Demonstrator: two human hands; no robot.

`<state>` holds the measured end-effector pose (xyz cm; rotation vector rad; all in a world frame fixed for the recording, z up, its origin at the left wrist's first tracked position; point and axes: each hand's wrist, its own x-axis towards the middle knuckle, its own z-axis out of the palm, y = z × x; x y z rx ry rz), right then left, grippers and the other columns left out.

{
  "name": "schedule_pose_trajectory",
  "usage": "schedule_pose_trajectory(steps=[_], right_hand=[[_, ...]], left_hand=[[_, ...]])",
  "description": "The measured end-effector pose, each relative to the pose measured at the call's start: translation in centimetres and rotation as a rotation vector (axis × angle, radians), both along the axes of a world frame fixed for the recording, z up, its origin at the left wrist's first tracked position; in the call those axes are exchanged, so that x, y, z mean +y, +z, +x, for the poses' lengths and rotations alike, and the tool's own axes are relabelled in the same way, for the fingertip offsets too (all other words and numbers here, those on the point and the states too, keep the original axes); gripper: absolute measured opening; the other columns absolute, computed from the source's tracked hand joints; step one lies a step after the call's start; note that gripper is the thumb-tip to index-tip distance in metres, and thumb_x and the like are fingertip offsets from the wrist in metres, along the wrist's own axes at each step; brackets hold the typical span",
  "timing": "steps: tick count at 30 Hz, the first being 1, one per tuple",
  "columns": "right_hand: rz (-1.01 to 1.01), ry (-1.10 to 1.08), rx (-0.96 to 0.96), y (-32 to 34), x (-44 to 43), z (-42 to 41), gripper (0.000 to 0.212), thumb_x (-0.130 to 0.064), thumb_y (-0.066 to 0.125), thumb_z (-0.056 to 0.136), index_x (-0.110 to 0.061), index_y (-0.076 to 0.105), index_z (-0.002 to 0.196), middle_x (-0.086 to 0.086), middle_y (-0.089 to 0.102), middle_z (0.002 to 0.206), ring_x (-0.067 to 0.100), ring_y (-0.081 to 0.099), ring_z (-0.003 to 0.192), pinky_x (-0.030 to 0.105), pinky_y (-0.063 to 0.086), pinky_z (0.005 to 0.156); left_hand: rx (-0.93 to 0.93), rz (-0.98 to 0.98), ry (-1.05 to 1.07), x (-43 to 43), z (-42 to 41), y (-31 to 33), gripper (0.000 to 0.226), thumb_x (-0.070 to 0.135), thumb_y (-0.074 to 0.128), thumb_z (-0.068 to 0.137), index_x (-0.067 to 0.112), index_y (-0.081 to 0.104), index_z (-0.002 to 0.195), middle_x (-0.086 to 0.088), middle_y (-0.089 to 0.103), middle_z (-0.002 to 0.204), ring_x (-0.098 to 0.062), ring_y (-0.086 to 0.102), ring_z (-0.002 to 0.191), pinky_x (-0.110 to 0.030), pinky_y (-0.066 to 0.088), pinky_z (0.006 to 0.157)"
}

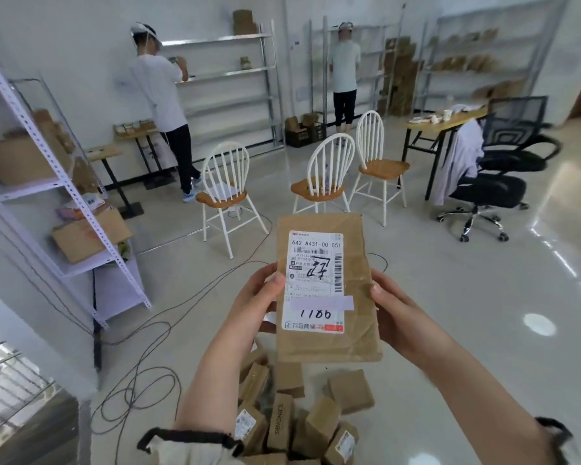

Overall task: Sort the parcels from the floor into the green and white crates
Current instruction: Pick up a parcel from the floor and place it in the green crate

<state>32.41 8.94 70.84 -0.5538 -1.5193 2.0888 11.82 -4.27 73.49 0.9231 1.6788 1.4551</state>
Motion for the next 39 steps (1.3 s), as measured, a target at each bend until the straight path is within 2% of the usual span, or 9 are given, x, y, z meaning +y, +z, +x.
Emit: schedule_pose_trajectory(steps=[4, 7, 11, 15, 19, 26, 30, 34, 39], right_hand=[[-0.042, -0.203, 0.03, 0.2, -0.5, 2.7, 0.053, -0.036, 0.057, 0.082, -0.028, 0.048, 0.133, 0.008, 0.062, 0.127, 0.028, 0.061, 0.112, 0.049, 0.045, 0.098], [-0.036, -0.369, 0.034, 0.4, -1.5, 5.9, 0.054, -0.034, 0.058, 0.081, -0.026, 0.047, 0.133, 0.009, 0.064, 0.124, 0.025, 0.063, 0.106, 0.049, 0.044, 0.097], [-0.019, -0.571, 0.024, 0.5, -3.5, 11.6, 0.049, -0.036, 0.061, 0.085, -0.028, 0.048, 0.132, 0.013, 0.062, 0.125, 0.028, 0.062, 0.105, 0.05, 0.045, 0.096], [-0.019, -0.78, 0.015, 0.5, -6.4, 18.5, 0.049, -0.038, 0.059, 0.083, -0.031, 0.05, 0.131, 0.006, 0.066, 0.119, 0.023, 0.066, 0.099, 0.033, 0.055, 0.077], [-0.026, -0.98, 0.014, 0.6, -10.5, 25.5, 0.055, -0.042, 0.065, 0.078, -0.033, 0.051, 0.13, 0.003, 0.067, 0.12, 0.021, 0.067, 0.102, 0.029, 0.055, 0.075], [-0.027, -1.262, 0.072, 0.5, -19.8, 37.1, 0.074, -0.046, 0.077, 0.071, -0.03, 0.044, 0.135, 0.01, 0.058, 0.131, 0.032, 0.055, 0.121, 0.053, 0.04, 0.104], [-0.047, -1.458, 0.115, 0.4, -25.7, 42.8, 0.076, -0.045, 0.082, 0.064, -0.028, 0.049, 0.13, 0.01, 0.064, 0.124, 0.03, 0.062, 0.113, 0.043, 0.052, 0.09], [-0.057, -1.658, 0.105, 0.5, -32.3, 47.3, 0.076, -0.047, 0.085, 0.058, -0.03, 0.053, 0.125, 0.006, 0.069, 0.116, 0.024, 0.068, 0.101, 0.031, 0.056, 0.073], [-0.067, -1.85, 0.109, -0.3, -40.7, 51.5, 0.065, -0.051, 0.082, 0.062, -0.037, 0.057, 0.121, 0.005, 0.066, 0.121, 0.026, 0.064, 0.108, 0.042, 0.052, 0.088]], left_hand=[[0.009, 0.025, -0.12, 3.3, 1.2, 0.8, 0.058, 0.072, 0.058, 0.066, 0.039, 0.054, 0.113, 0.01, 0.073, 0.101, -0.014, 0.071, 0.088, -0.03, 0.054, 0.06], [-0.015, 0.051, -0.22, 5.9, 3.4, 0.5, 0.046, 0.063, 0.057, 0.072, 0.032, 0.056, 0.106, 0.009, 0.074, 0.094, -0.011, 0.071, 0.079, -0.024, 0.052, 0.053], [-0.033, 0.058, -0.428, 9.0, 8.6, 0.1, 0.059, 0.069, 0.058, 0.063, 0.027, 0.06, 0.104, 0.009, 0.074, 0.089, -0.005, 0.069, 0.069, -0.018, 0.047, 0.046], [-0.063, 0.057, -0.648, 11.3, 15.6, -0.3, 0.065, 0.07, 0.061, 0.06, 0.022, 0.061, 0.103, 0.007, 0.074, 0.088, -0.005, 0.068, 0.067, -0.017, 0.045, 0.044], [-0.09, 0.061, -0.876, 11.9, 23.9, -0.4, 0.064, 0.071, 0.061, 0.061, 0.023, 0.061, 0.102, 0.005, 0.074, 0.087, -0.005, 0.067, 0.064, -0.017, 0.045, 0.044], [-0.124, 0.056, -1.181, 8.9, 39.4, -0.7, 0.046, 0.059, 0.06, 0.075, 0.022, 0.06, 0.102, 0.006, 0.075, 0.086, -0.005, 0.069, 0.065, -0.018, 0.047, 0.045], [-0.145, 0.035, -1.327, 5.2, 47.8, -0.7, 0.04, 0.055, 0.055, 0.078, 0.024, 0.06, 0.104, 0.008, 0.074, 0.088, -0.006, 0.07, 0.068, -0.019, 0.049, 0.047], [-0.163, 0.028, -1.513, 0.5, 55.3, -0.6, 0.053, 0.058, 0.056, 0.068, 0.023, 0.059, 0.107, 0.008, 0.075, 0.085, -0.006, 0.07, 0.067, -0.02, 0.05, 0.049], [-0.16, -0.006, -1.74, -5.4, 64.1, -1.1, 0.062, 0.066, 0.07, 0.063, 0.022, 0.062, 0.106, 0.002, 0.075, 0.09, -0.013, 0.072, 0.073, -0.021, 0.051, 0.05]])
